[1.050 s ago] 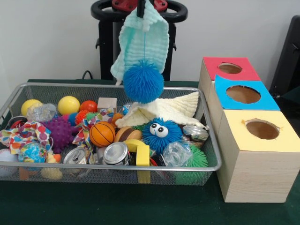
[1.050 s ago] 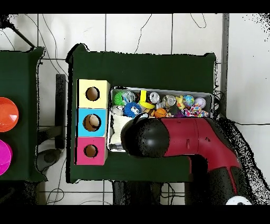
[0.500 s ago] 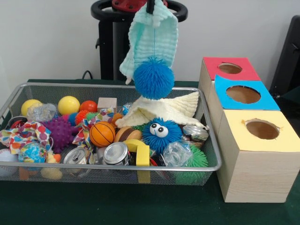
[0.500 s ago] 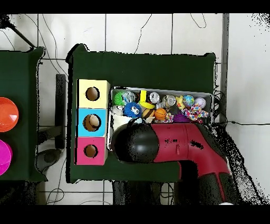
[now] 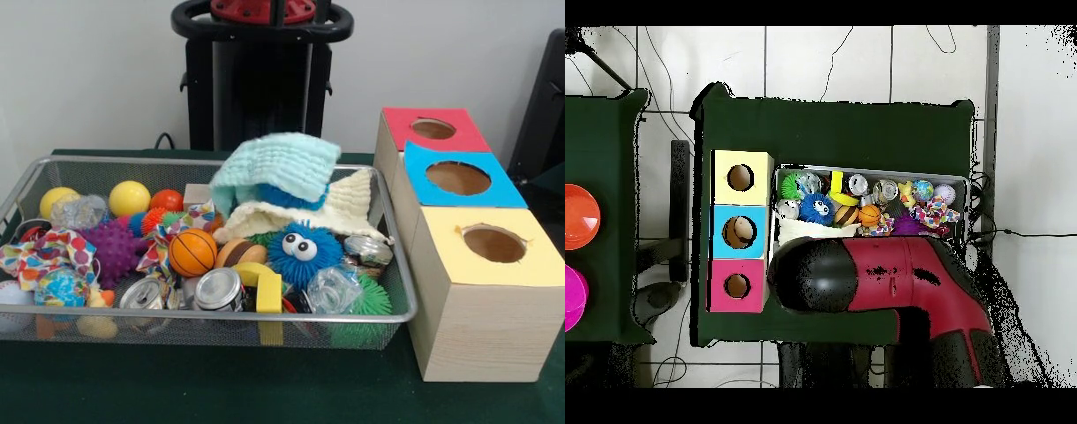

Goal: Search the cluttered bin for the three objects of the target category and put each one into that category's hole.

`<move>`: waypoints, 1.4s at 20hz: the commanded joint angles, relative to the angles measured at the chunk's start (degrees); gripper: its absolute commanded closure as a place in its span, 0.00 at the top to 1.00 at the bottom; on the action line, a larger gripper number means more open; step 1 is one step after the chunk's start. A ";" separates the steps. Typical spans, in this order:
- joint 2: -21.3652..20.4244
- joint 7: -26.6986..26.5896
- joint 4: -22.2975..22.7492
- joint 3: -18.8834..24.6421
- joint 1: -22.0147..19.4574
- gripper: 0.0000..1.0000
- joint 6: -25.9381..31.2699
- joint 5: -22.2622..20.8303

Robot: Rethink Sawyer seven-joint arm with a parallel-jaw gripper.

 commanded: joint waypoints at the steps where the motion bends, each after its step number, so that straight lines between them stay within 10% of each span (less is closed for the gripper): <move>1: 0.62 7.12 3.22 -2.35 -1.06 1.00 -4.66 1.86; 28: 14.90 1.40 0.75 -0.19 -8.92 1.00 -13.02 -2.12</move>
